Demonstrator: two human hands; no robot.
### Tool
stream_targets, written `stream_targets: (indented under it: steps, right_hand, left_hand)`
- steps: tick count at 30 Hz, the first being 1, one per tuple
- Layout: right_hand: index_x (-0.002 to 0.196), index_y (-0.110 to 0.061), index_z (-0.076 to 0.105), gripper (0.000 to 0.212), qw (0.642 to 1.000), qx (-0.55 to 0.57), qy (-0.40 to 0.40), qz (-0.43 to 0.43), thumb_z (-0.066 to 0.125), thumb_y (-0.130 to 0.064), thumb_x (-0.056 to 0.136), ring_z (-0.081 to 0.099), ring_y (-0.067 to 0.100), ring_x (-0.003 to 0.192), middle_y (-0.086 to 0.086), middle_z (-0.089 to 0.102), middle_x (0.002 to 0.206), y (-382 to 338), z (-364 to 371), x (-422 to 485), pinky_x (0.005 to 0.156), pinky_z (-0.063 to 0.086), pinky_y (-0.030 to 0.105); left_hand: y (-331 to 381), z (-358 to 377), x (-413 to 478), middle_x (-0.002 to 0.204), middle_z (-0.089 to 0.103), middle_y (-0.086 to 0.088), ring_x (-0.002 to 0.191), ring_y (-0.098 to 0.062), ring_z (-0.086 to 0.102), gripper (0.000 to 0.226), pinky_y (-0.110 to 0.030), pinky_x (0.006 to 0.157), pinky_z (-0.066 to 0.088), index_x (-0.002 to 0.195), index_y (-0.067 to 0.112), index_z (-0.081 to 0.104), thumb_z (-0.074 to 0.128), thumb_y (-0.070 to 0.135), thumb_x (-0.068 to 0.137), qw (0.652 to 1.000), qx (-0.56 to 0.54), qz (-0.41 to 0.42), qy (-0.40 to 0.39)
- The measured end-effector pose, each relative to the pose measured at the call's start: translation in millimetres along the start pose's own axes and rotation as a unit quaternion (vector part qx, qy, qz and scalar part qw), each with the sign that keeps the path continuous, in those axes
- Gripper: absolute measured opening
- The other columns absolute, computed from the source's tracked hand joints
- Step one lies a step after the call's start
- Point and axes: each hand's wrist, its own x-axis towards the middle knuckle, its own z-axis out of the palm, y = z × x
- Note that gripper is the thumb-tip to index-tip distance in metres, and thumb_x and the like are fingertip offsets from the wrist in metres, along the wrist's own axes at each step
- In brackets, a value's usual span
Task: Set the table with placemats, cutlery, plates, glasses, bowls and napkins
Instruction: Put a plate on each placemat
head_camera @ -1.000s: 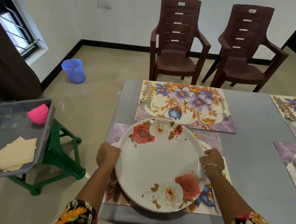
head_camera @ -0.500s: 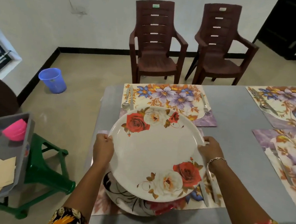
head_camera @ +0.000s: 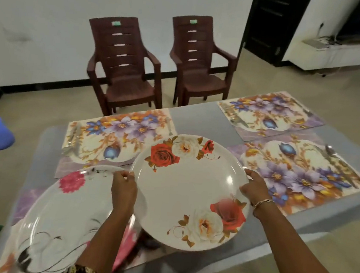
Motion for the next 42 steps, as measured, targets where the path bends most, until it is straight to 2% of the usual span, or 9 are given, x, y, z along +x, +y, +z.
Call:
stream_targets:
  steps: [4, 8, 12, 16, 20, 27, 31, 39, 42]
  right_hand:
    - [0.129, -0.001, 0.046, 0.052, 1.0, -0.011, 0.014, -0.02, 0.041, 0.018, 0.08, 0.052, 0.026, 0.095, 0.017, 0.056, 0.117, 13.9, -71.9, 30.7, 0.071, 0.042, 0.022]
    - [0.13, -0.003, 0.046, 0.053, 0.999, -0.027, 0.038, -0.017, 0.039, 0.018, 0.082, 0.047, 0.022, 0.092, 0.021, 0.056, 0.119, 27.1, -140.7, 57.3, 0.072, 0.04, 0.023]
    - [0.13, -0.004, 0.047, 0.053, 0.998, -0.028, 0.062, -0.002, 0.036, 0.017, 0.083, 0.051, 0.029, 0.097, 0.02, 0.055, 0.117, 44.6, -192.0, 89.2, 0.075, 0.042, 0.027]
    - [0.125, -0.009, 0.053, 0.052, 0.996, -0.043, 0.078, 0.003, 0.038, 0.015, 0.081, 0.055, 0.035, 0.105, 0.019, 0.056, 0.121, 57.3, -230.4, 134.2, 0.084, 0.05, 0.038]
    - [0.125, -0.008, 0.054, 0.052, 0.996, -0.053, 0.075, -0.005, 0.039, 0.017, 0.082, 0.053, 0.028, 0.097, 0.013, 0.057, 0.116, 56.3, -258.6, 177.6, 0.077, 0.042, 0.029]
    - [0.14, -0.012, 0.039, 0.065, 0.998, -0.054, 0.038, -0.008, 0.038, 0.018, 0.083, 0.05, 0.03, 0.116, 0.012, 0.049, 0.135, 55.6, -288.4, 240.7, 0.096, 0.04, 0.034]
    - [0.138, -0.008, 0.042, 0.065, 0.997, -0.075, 0.024, 0.005, 0.038, 0.021, 0.081, 0.043, 0.031, 0.127, 0.012, 0.043, 0.141, 59.9, -297.2, 266.8, 0.106, 0.035, 0.037]
    - [0.124, 0.003, 0.048, 0.045, 0.98, -0.193, -0.05, -0.005, 0.042, 0.017, 0.082, 0.049, 0.036, 0.108, 0.024, 0.049, 0.127, 64.2, -304.8, 299.9, 0.087, 0.04, 0.035]
    - [0.119, 0.003, 0.053, 0.043, 0.969, -0.231, -0.088, -0.021, 0.043, 0.016, 0.079, 0.047, 0.035, 0.113, 0.021, 0.043, 0.132, 68.1, -303.9, 312.9, 0.091, 0.038, 0.033]
  left_hand:
    - [14.2, 67.7, -37.7, 0.098, 0.053, -0.014, 0.097, -0.033, 0.054, 0.017, -0.036, 0.08, 0.04, 0.105, 0.003, 0.05, 0.044, 0.017, 0.098, 1.0, -0.01, 0.001, -0.004]
    - [26.2, 128.1, -73.5, 0.103, 0.057, -0.017, 0.094, -0.032, 0.054, 0.019, -0.038, 0.082, 0.044, 0.106, 0.003, 0.051, 0.046, 0.017, 0.096, 0.999, -0.015, -0.014, -0.034]
    - [36.2, 180.1, -92.0, 0.095, 0.056, -0.02, 0.081, -0.026, 0.05, 0.012, -0.032, 0.072, 0.04, 0.096, 0.001, 0.051, 0.047, 0.013, 0.094, 0.997, -0.024, -0.01, -0.068]
    - [49.4, 230.2, -101.0, 0.081, 0.052, -0.012, 0.073, -0.025, 0.049, 0.008, -0.029, 0.062, 0.039, 0.085, 0.005, 0.048, 0.047, 0.009, 0.092, 0.995, -0.018, -0.008, -0.1]
    - [60.5, 272.9, -106.7, 0.069, 0.051, -0.01, 0.063, -0.023, 0.049, 0.021, -0.028, 0.056, 0.041, 0.069, 0.008, 0.043, 0.048, 0.002, 0.09, 0.991, -0.024, -0.019, -0.133]
    - [74.4, 326.3, -103.6, 0.072, 0.053, -0.015, 0.066, -0.024, 0.052, 0.018, -0.028, 0.054, 0.047, 0.069, 0.004, 0.05, 0.049, -0.003, 0.085, 0.982, 0.0, -0.057, -0.177]
    - [81.0, 344.5, -107.6, 0.07, 0.058, -0.013, 0.064, -0.024, 0.057, 0.011, -0.029, 0.055, 0.051, 0.075, -0.001, 0.054, 0.054, -0.005, 0.085, 0.982, 0.018, -0.087, -0.166]
    - [69.1, 366.0, -119.8, 0.072, 0.057, -0.017, 0.07, -0.03, 0.058, 0.016, -0.037, 0.063, 0.052, 0.067, -0.002, 0.054, 0.056, -0.01, 0.081, 0.987, 0.053, -0.129, -0.082]
    - [64.5, 367.4, -124.2, 0.068, 0.054, -0.018, 0.063, -0.028, 0.053, 0.014, -0.038, 0.061, 0.048, 0.068, -0.003, 0.059, 0.054, -0.012, 0.077, 0.988, 0.063, -0.133, -0.051]
